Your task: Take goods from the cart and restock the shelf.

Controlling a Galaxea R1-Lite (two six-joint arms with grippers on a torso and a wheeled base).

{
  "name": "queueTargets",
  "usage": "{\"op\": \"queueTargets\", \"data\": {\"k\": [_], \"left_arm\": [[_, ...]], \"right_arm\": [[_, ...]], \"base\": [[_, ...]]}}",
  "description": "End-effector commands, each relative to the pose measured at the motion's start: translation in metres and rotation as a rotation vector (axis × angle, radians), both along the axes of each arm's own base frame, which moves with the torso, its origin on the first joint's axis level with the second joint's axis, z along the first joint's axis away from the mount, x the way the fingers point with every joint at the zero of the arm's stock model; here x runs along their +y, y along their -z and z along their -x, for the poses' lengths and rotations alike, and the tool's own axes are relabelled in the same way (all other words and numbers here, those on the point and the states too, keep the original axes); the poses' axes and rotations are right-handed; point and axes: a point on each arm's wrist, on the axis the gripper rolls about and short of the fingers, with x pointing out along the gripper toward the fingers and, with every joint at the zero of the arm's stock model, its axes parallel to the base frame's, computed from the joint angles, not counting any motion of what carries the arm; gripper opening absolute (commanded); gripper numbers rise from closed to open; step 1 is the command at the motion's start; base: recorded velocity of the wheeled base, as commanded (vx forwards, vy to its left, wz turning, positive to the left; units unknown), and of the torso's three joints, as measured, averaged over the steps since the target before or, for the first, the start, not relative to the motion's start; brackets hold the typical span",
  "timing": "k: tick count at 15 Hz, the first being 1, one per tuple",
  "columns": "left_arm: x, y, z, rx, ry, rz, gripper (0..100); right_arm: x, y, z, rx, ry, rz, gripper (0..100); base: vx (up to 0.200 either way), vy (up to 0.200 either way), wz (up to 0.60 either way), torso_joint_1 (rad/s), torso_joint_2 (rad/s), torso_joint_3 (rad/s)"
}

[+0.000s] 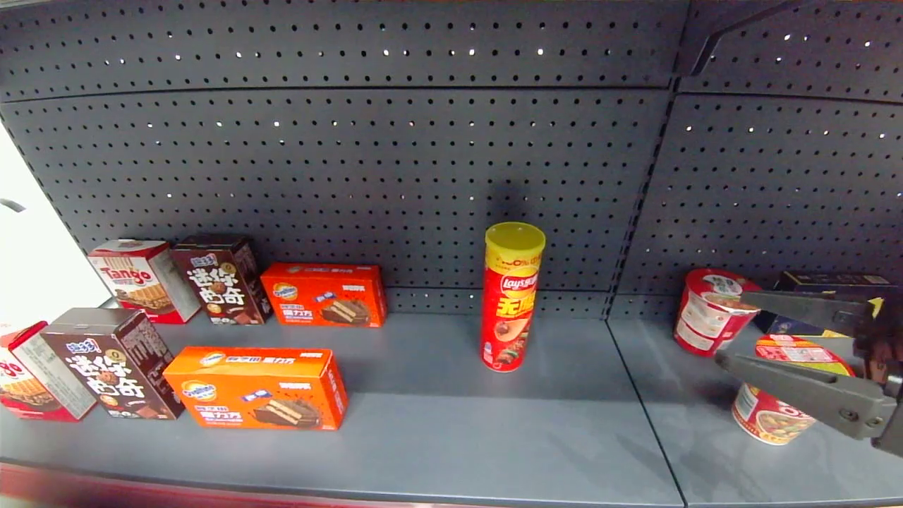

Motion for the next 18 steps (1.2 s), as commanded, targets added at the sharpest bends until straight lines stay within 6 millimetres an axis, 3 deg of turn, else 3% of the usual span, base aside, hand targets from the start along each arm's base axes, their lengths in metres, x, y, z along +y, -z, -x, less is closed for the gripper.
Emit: {"op": "queueTargets", "data": {"k": [1, 8, 18], "left_arm": [[0.000, 0.001, -0.006, 0.036, 0.010, 0.000, 0], [0.001, -0.001, -0.008, 0.047, 0.056, -0.001, 0], [0.001, -0.001, -0.007, 0.041, 0.059, 0.000, 0]], "right_arm": [[0.008, 0.012, -0.023, 0.040, -0.044, 0.029, 100], [0.017, 0.037, -0.100, -0.064, -0.248, 0.033, 100], [0.041, 0.044, -0.168, -0.081, -0.418, 0.015, 100]], "base": [[0.000, 0.000, 0.00, 0.000, 0.00, 0.000], [0.000, 0.000, 0.00, 0.000, 0.00, 0.000], [0.000, 0.000, 0.00, 0.000, 0.00, 0.000]]}}
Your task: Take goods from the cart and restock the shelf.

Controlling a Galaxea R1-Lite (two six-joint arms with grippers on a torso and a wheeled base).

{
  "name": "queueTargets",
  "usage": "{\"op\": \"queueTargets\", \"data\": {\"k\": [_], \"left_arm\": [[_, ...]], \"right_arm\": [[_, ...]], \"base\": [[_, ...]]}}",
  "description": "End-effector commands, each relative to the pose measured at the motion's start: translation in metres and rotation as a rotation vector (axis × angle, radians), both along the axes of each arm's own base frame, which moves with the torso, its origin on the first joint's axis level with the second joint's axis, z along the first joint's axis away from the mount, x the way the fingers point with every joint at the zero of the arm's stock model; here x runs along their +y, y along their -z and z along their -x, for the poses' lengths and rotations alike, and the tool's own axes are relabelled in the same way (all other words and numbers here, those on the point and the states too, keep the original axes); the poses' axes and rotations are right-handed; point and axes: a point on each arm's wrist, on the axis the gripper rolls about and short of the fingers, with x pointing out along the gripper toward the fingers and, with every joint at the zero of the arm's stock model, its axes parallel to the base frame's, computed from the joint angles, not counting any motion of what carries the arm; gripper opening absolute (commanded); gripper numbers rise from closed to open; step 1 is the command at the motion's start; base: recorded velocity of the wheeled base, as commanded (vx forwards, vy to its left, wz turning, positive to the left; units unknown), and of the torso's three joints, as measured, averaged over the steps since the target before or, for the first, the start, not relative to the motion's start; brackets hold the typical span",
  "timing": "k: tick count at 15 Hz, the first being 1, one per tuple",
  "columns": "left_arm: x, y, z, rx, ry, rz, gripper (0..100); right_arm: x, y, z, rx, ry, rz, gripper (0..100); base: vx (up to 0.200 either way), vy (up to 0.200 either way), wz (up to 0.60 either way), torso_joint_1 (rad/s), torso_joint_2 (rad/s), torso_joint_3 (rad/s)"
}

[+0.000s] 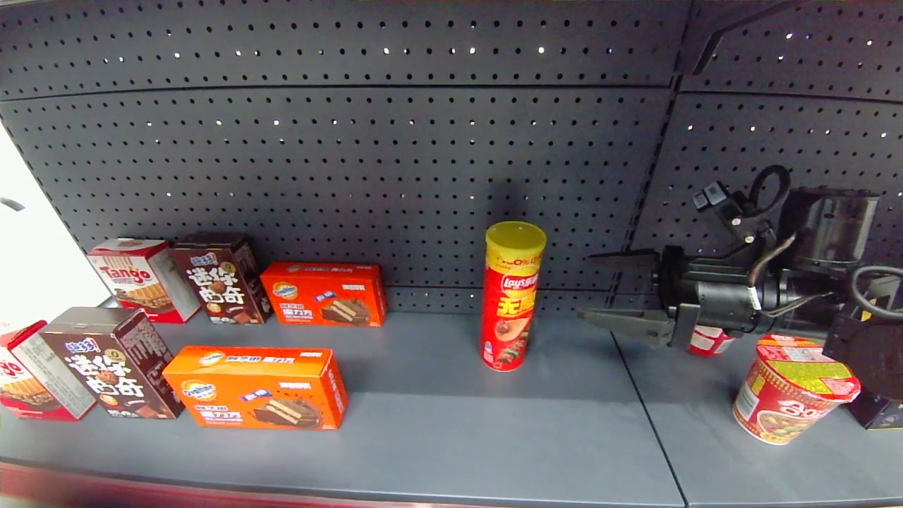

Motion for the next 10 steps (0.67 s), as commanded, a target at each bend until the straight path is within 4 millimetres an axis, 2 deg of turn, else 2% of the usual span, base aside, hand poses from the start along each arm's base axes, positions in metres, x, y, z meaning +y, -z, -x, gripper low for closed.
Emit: {"op": "queueTargets", "data": {"k": [1, 5, 10], "left_arm": [[0.000, 0.000, 0.000, 0.002, 0.001, 0.000, 0], [0.000, 0.000, 0.000, 0.005, 0.007, -0.001, 0], [0.000, 0.002, -0.001, 0.014, 0.008, -0.002, 0]], "right_arm": [[0.007, 0.012, -0.021, 0.026, -0.013, 0.007, 100], [0.018, 0.021, -0.046, 0.031, -0.026, 0.008, 100], [0.029, 0.033, -0.062, 0.050, -0.039, 0.014, 100]], "base": [[0.000, 0.000, 0.00, 0.000, 0.00, 0.000], [0.000, 0.000, 0.00, 0.000, 0.00, 0.000], [0.000, 0.000, 0.00, 0.000, 0.00, 0.000]]}}
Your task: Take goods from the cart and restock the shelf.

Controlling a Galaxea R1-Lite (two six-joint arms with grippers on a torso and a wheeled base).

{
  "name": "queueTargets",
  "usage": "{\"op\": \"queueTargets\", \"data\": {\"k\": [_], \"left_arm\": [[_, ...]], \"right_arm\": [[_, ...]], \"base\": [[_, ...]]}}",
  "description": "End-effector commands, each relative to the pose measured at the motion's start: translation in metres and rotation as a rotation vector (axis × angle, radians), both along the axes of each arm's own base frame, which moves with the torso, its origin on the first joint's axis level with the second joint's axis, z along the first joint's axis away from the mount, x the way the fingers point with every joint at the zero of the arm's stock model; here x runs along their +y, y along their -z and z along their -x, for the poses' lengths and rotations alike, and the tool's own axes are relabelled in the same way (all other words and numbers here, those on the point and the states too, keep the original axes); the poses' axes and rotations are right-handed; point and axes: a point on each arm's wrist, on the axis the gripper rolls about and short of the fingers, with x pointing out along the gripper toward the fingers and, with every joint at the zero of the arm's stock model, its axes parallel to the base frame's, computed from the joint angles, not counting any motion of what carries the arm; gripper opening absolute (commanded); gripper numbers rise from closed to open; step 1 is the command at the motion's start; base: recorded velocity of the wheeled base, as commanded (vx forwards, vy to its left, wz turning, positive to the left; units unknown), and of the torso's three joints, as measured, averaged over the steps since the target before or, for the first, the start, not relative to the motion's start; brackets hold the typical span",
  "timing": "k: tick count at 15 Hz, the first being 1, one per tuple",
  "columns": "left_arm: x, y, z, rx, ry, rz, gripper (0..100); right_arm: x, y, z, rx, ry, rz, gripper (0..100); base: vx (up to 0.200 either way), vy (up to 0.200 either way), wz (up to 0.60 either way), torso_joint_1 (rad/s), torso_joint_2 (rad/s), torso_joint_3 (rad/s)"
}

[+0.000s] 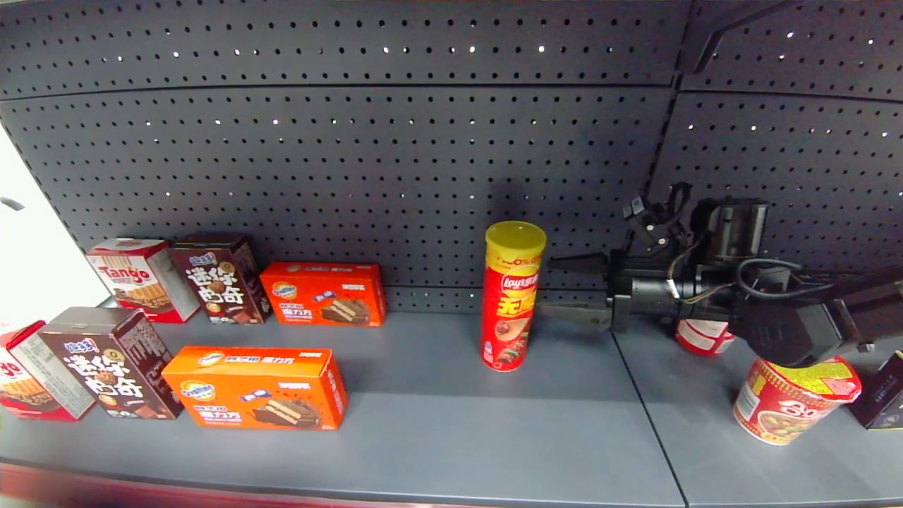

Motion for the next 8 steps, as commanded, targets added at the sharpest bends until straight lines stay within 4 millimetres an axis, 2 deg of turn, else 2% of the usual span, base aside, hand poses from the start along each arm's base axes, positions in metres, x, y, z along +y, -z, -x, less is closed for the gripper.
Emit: {"op": "queueTargets", "data": {"k": [1, 4, 8], "left_arm": [[0.000, 0.002, -0.001, 0.008, 0.001, -0.001, 0], [0.000, 0.002, -0.001, 0.008, 0.001, -0.001, 0], [0.000, 0.003, -0.001, 0.013, -0.001, -0.002, 0]], "right_arm": [[0.005, 0.010, -0.010, 0.018, -0.004, 0.007, 100], [0.011, 0.015, -0.016, 0.021, -0.013, 0.008, 100], [0.028, 0.028, -0.025, 0.038, -0.046, 0.014, 100]], "base": [[0.000, 0.000, 0.00, 0.000, 0.00, 0.000], [0.000, 0.000, 0.00, 0.000, 0.00, 0.000], [0.000, 0.000, 0.00, 0.000, 0.00, 0.000]]}}
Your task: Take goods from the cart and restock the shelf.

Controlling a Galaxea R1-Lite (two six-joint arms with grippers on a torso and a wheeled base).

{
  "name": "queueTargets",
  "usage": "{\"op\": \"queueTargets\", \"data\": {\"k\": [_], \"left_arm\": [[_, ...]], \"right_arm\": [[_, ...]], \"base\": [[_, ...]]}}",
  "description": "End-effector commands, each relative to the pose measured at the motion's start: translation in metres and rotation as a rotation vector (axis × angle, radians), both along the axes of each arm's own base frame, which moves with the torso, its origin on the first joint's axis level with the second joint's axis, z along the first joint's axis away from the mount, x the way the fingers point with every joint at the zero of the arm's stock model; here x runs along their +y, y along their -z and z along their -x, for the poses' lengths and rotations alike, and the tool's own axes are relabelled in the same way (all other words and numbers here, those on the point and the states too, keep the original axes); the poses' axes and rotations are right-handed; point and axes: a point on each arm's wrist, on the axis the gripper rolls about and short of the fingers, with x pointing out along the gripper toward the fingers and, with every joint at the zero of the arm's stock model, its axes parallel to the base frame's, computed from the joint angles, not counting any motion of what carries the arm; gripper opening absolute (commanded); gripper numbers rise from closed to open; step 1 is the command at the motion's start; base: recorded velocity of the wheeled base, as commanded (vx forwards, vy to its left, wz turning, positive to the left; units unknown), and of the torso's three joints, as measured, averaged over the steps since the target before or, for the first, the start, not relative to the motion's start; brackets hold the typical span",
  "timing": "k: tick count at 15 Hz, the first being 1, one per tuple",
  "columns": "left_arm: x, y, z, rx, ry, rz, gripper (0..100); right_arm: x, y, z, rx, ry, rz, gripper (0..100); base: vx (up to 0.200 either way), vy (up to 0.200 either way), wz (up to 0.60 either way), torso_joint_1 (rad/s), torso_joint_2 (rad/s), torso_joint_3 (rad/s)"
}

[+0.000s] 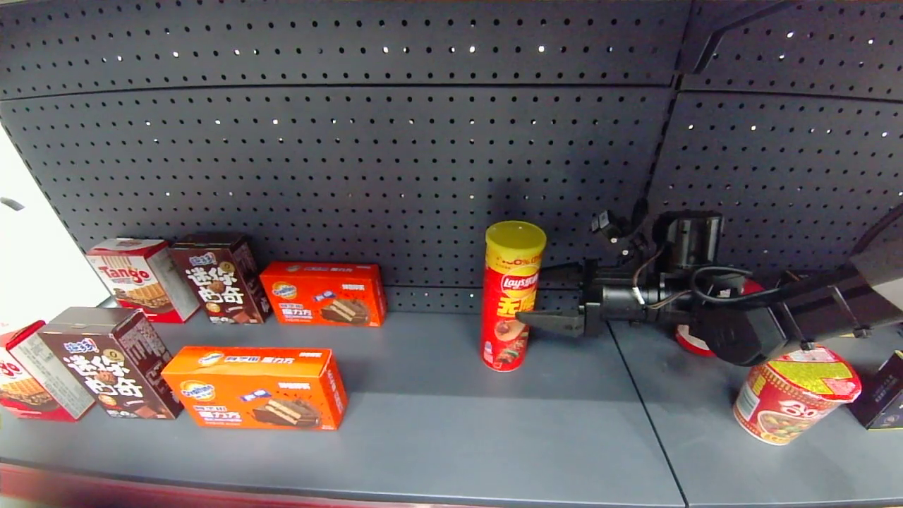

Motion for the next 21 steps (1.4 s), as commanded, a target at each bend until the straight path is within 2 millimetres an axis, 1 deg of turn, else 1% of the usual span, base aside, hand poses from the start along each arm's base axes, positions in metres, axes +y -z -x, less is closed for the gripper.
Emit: {"op": "queueTargets", "data": {"k": [1, 3, 8, 11, 15, 16, 18, 21], "left_arm": [[0.000, 0.000, 0.000, 0.002, 0.000, 0.000, 0], [0.000, 0.000, 0.000, 0.002, -0.001, 0.000, 0], [0.000, 0.000, 0.000, -0.001, -0.006, 0.000, 0], [0.000, 0.000, 0.000, 0.002, -0.008, -0.001, 0], [0.000, 0.000, 0.000, 0.003, -0.009, 0.001, 0], [0.000, 0.000, 0.000, 0.002, -0.009, -0.001, 0], [0.000, 0.000, 0.000, 0.004, -0.009, -0.001, 0], [0.000, 0.001, 0.000, 0.004, -0.009, 0.001, 0]], "right_arm": [[0.009, 0.010, -0.007, 0.015, -0.017, 0.006, 100], [0.016, 0.018, -0.011, 0.025, -0.023, 0.011, 100], [0.020, 0.034, -0.021, 0.032, -0.023, 0.013, 100], [0.028, 0.035, -0.026, 0.022, -0.035, 0.009, 100], [0.035, 0.044, -0.028, 0.035, -0.049, 0.013, 100], [0.035, 0.044, -0.028, 0.036, -0.050, 0.013, 0], [0.038, 0.045, -0.028, 0.033, -0.049, 0.005, 0], [0.037, 0.037, -0.023, 0.022, -0.040, 0.003, 0]], "base": [[0.000, 0.000, 0.00, 0.000, 0.00, 0.000], [0.000, 0.000, 0.00, 0.000, 0.00, 0.000], [0.000, 0.000, 0.00, 0.000, 0.00, 0.000], [0.000, 0.000, 0.00, 0.000, 0.00, 0.000], [0.000, 0.000, 0.00, 0.000, 0.00, 0.000], [0.000, 0.000, 0.00, 0.000, 0.00, 0.000], [0.000, 0.000, 0.00, 0.000, 0.00, 0.000], [0.000, 0.000, 0.00, 0.000, 0.00, 0.000]]}}
